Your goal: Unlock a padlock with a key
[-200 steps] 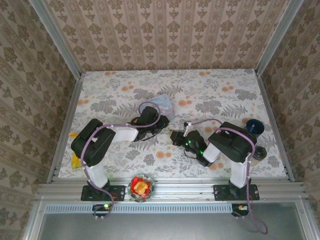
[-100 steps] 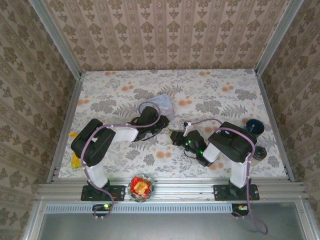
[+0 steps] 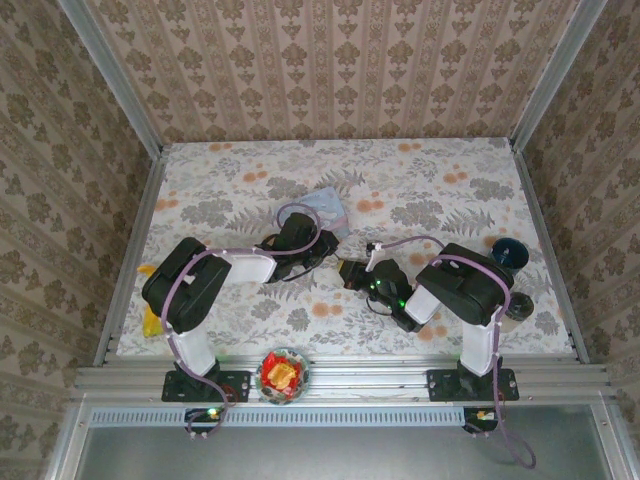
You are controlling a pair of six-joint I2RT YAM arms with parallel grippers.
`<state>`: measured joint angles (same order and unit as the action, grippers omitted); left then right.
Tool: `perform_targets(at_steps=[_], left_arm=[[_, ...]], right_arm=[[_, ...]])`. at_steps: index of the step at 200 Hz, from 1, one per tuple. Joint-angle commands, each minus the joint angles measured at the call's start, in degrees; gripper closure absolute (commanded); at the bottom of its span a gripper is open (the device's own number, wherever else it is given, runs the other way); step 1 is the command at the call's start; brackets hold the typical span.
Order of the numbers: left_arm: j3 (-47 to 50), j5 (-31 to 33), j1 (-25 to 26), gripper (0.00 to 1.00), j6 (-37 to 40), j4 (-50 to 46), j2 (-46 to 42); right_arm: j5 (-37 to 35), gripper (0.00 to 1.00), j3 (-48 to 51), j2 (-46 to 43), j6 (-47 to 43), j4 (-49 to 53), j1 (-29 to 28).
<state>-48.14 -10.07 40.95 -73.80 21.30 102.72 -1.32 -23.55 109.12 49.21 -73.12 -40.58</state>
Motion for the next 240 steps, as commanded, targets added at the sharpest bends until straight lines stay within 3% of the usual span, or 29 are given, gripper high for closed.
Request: perform_targets(at_steps=[1,129,240], left_arm=[[2.17,-6.46,0.28,0.88,-6.86,-5.31,3.45],[2.35,-6.98,0.35,0.89,-6.67,-5.44,3.28],[1.56,-7.65,0.64,0.89,-7.14,-4.79,3.9]], right_arm=[[-1.35,1.0,-0.97,-1.37,-1.51,-0.7,-0.2],[-2.28,1.0,-0.81,-1.8,-1.84,-0.61,1.29],[1.89,1.0,-3.79,2.25,-1.05,-0.71,1.21]])
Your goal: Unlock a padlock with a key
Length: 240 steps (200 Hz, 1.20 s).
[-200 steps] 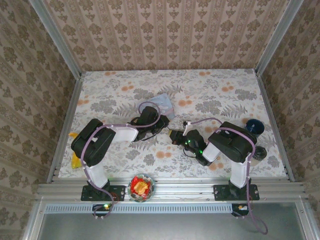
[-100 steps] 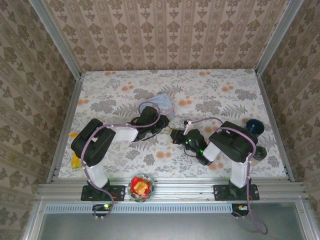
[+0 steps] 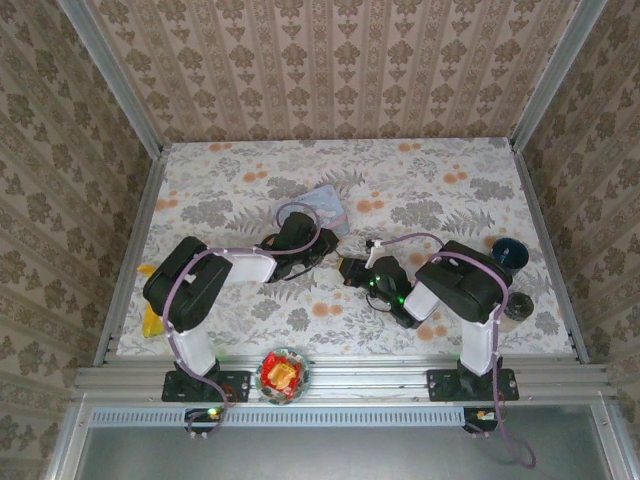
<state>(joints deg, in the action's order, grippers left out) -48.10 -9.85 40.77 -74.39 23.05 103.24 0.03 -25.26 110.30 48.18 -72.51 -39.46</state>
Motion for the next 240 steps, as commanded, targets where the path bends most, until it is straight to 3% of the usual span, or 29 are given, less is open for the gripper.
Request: perform_targets(at_steps=[1,119,240], left_arm=[[1.52,-7.89,0.85,0.89,-6.55,-6.53,3.37],[1.17,-10.53,1.31,0.9,-3.64,-10.23,2.78],[1.06,-10.9,2.16,0.9,-2.26,-12.25,1.45]], right_arm=[[0.51,1.0,-2.08,1.11,-0.02,-1.23,0.09],[4.87,1.0,-2.92,-0.61,2.22,-0.01,4.4],[12.89,1.0,-5.99,-2.1,7.3,10.15,7.65]])
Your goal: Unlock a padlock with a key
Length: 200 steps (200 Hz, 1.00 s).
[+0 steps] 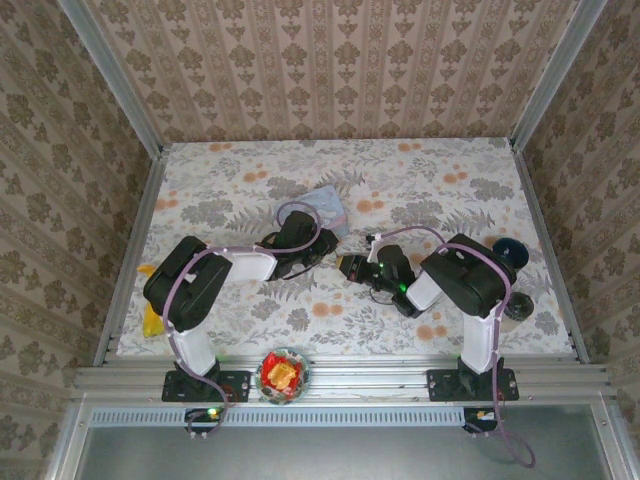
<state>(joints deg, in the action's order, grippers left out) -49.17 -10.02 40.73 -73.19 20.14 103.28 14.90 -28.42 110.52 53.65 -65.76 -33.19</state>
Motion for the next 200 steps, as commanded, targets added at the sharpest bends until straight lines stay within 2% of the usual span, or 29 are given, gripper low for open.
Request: perform_targets(at_steps=[1,105,158,200], left_arm=[[2.18,-10.76,2.23,0.9,-3.46,-9.38,1.35],[0.39,-9.81,3.21,0.9,0.51,-18.18,-1.6],[-0.11,-9.64,3.48,0.9,0.0,-19.41,-1.61],[-1.26,-10.1,3.72,0.91,-0.47,-21.47,-1.85]], right_arm=[[-2.02,1.0,-2.84,-2.46,1.82,3.73,1.37],[-1.44,1.0,-3.48,-8.5,0.32,17.13,2.29],[2.43,1.0,-3.98,-6.93,1.79,13.67,3.48],[6.32,1.0,-5.02,-1.82,6.16,6.56,3.51]])
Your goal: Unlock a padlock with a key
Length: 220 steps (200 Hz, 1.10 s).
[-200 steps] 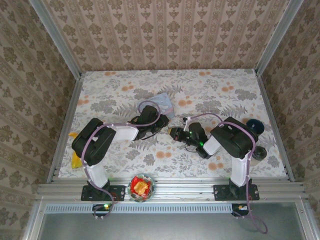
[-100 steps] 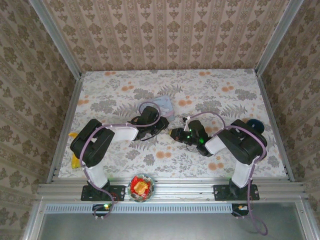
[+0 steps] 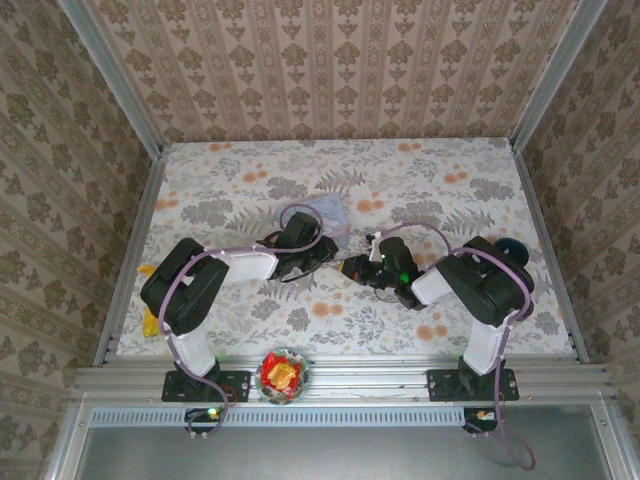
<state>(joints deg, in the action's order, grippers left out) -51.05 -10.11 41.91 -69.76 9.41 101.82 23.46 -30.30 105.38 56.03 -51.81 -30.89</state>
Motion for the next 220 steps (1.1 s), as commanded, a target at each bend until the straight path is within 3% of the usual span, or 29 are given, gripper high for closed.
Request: perform_targets(at_steps=[1,55,128,182,220], left_arm=[[0.61,-10.02,2.51,0.91,-3.9,-10.78,-0.43],[0.36,-10.19,2.25,0.93,-6.39,-10.65,-2.23],[-0.55,-11.02,2.25,0.97,-8.09,-10.84,-1.79],[-0.97,-12.12,2.21,0.96,-11.88,-12.72,-1.58],[-0.96,-12.12,2.3,0.96,-12.32,-14.18,-1.8]], right_arm=[[-2.22,1.0,-3.12,3.46,3.89,-7.58,1.2],[-3.5,1.0,-0.55,6.26,7.24,-13.14,1.03],[-6.63,1.0,-0.6,4.56,11.61,-7.37,-0.42],[-14.41,1.0,2.96,5.27,15.12,-15.45,-3.46],[-14.8,1.0,3.35,8.84,18.12,-22.44,-3.47]])
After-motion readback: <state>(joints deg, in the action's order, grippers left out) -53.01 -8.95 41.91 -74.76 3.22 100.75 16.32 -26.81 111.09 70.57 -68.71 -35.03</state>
